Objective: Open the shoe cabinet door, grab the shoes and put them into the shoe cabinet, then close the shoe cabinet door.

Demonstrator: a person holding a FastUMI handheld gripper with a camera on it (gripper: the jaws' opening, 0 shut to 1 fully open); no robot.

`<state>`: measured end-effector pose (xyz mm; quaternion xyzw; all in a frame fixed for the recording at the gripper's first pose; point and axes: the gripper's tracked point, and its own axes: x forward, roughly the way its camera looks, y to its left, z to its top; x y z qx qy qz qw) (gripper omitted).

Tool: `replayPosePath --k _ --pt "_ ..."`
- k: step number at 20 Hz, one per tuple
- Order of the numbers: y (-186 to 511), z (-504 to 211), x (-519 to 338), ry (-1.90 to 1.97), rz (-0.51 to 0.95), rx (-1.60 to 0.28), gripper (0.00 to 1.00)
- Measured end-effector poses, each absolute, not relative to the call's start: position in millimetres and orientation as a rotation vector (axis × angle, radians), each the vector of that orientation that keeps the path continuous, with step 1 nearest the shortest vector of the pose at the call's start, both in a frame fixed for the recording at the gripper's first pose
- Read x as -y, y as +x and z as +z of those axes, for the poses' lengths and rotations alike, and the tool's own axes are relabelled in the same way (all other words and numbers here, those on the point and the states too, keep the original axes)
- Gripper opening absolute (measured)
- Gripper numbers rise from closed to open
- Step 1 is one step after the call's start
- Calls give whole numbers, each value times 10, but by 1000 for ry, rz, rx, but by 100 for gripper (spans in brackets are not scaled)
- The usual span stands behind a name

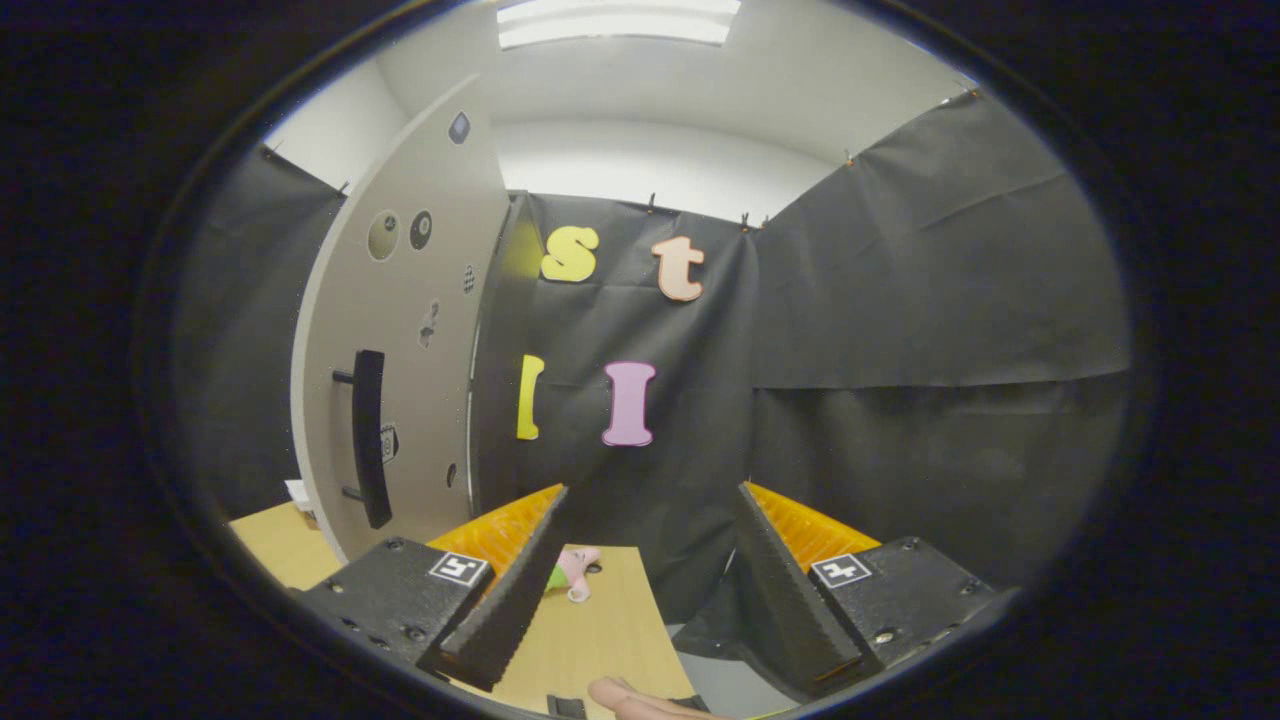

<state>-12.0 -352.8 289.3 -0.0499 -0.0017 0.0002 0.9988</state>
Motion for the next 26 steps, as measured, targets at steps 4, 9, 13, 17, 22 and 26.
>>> replayPosePath --k 4,9,13,17,22,26 --pt "6 2878 3276 -50 29 2 100" --pt "176 2762 2858 -25 65 -30 100" --pt "139 2592 2322 -44 146 -64 100" --pt "84 2636 2217 -116 57 -18 91" --pt "13 2586 1938 -86 110 -27 91" --pt "-20 2603 1802 -101 89 4 91"
